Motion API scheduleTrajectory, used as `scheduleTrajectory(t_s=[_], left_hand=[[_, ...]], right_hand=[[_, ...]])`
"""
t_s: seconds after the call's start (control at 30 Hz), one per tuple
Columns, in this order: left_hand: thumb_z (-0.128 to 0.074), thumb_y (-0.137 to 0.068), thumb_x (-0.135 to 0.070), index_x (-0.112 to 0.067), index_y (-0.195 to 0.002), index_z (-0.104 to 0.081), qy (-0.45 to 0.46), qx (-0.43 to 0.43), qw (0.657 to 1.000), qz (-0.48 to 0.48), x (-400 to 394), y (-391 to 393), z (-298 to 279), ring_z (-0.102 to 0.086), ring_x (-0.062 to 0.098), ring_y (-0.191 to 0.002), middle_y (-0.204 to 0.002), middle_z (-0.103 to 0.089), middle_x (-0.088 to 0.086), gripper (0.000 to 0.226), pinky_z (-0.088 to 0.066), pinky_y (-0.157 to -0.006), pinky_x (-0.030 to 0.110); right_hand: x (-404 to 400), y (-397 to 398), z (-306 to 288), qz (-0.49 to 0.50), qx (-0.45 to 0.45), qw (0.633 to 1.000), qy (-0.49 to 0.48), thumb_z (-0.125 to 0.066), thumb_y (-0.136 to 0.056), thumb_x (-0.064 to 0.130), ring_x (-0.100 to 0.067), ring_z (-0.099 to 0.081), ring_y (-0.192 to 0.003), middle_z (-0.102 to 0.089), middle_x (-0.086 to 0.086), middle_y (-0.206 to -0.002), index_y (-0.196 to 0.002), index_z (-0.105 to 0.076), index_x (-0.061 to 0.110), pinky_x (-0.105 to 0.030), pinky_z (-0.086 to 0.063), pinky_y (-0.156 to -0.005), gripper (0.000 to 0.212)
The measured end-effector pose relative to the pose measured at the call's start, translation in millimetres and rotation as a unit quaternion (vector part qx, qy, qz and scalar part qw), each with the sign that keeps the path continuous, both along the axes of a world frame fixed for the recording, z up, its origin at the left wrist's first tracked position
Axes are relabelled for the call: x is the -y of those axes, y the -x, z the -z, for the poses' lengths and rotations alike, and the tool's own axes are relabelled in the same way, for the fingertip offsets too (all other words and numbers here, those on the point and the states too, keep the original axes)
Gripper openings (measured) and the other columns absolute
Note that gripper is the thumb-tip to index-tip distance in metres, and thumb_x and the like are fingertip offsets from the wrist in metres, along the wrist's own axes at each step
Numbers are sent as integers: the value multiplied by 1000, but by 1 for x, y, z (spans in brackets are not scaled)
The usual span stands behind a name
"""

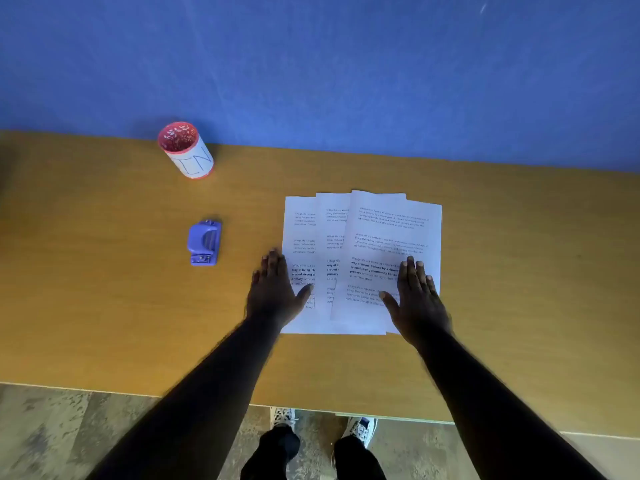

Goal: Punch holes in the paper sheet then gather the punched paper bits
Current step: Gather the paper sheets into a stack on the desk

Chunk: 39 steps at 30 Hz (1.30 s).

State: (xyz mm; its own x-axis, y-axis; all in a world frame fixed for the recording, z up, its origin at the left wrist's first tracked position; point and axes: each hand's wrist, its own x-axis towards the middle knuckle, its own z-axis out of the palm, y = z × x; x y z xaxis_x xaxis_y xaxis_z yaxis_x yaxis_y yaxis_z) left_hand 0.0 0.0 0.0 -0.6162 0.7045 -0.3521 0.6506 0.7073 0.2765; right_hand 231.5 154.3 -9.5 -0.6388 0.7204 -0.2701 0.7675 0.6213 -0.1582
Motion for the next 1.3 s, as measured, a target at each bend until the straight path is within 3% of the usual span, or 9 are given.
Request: scheduleTrajectory(t_s=[0.23, 0.4, 0.7, 0.83, 0.97, 1.07, 1.13, 1.2, 1.3], left_hand=[[-61, -71, -76, -10, -152, -20, 44, -56, 997, -28, -10, -13, -7, -19, 31, -149, -166, -11, 10, 112, -28, -113, 53], [-68, -67, -74, -9, -142, -33, 57, -81, 994, -45, -18, -17, -11, -44, 30, -122, -141, -38, 10, 106, -42, -94, 44], [-83, -68, -51, -14, -137, -40, 4, 25, 990, -136, -26, -27, -18, -47, 30, -116, -132, -36, 9, 89, -53, -82, 41], [-86, -67, -40, -20, -131, -41, -26, 67, 982, -172, -25, -29, -20, -48, 32, -114, -129, -35, 8, 81, -55, -81, 44], [-83, -71, -34, -24, -139, -32, -69, 111, 970, -203, -28, -26, -16, -47, 32, -118, -132, -32, 8, 86, -55, -85, 44], [-79, -75, -34, -22, -139, -36, -101, 127, 957, -242, -31, -22, -12, -49, 34, -117, -130, -37, 9, 78, -53, -88, 44], [-79, -75, -33, -23, -134, -44, -118, 151, 942, -274, -29, -16, -9, -54, 27, -107, -124, -41, 7, 70, -54, -75, 33], [-77, -77, -32, -25, -128, -52, -138, 182, 927, -298, -27, -11, -5, -53, 14, -88, -120, -45, 4, 58, -44, -58, 18], [-64, -88, -24, -23, -132, -56, -155, 184, 924, -298, -26, -8, 0, -51, 12, -84, -123, -52, 5, 45, -39, -56, 15]], right_hand=[[2, -1, 4, 5, 18, 1000, 23, -39, -98, 54, -33, -1, -154, 2, -14, -167, -157, 0, 6, -46, -12, -124, 85], [1, 1, 0, 50, 66, 996, 29, -35, -93, 68, -43, 5, -151, 13, -9, -166, -157, 5, 16, -65, -11, -116, 92], [-2, 0, 1, 87, 40, 993, 68, -42, -89, 71, -42, 6, -151, 13, -13, -166, -157, 5, 17, -66, -10, -118, 99], [-2, 0, 3, 90, 27, 993, 67, -43, -89, 70, -42, 6, -151, 11, -13, -166, -158, 4, 16, -62, -11, -119, 99], [-4, 0, 5, 83, 19, 994, 66, -42, -90, 69, -42, 6, -151, 11, -15, -166, -157, 5, 15, -59, -8, -121, 98], [-4, 0, 5, 73, 11, 995, 68, -40, -91, 69, -40, 6, -152, 11, -14, -166, -157, 5, 15, -56, -7, -122, 97], [-3, 3, 4, 65, 6, 996, 68, -40, -92, 68, -39, 6, -152, 10, -14, -166, -157, 5, 15, -56, -6, -122, 96], [-1, 6, 4, 59, 3, 996, 70, -40, -93, 67, -37, 6, -152, 10, -13, -167, -157, 5, 15, -55, -5, -122, 94], [1, 9, 2, 53, -6, 995, 79, -42, -94, 63, -36, 6, -153, 10, -11, -167, -158, 5, 14, -54, -5, -123, 93]])
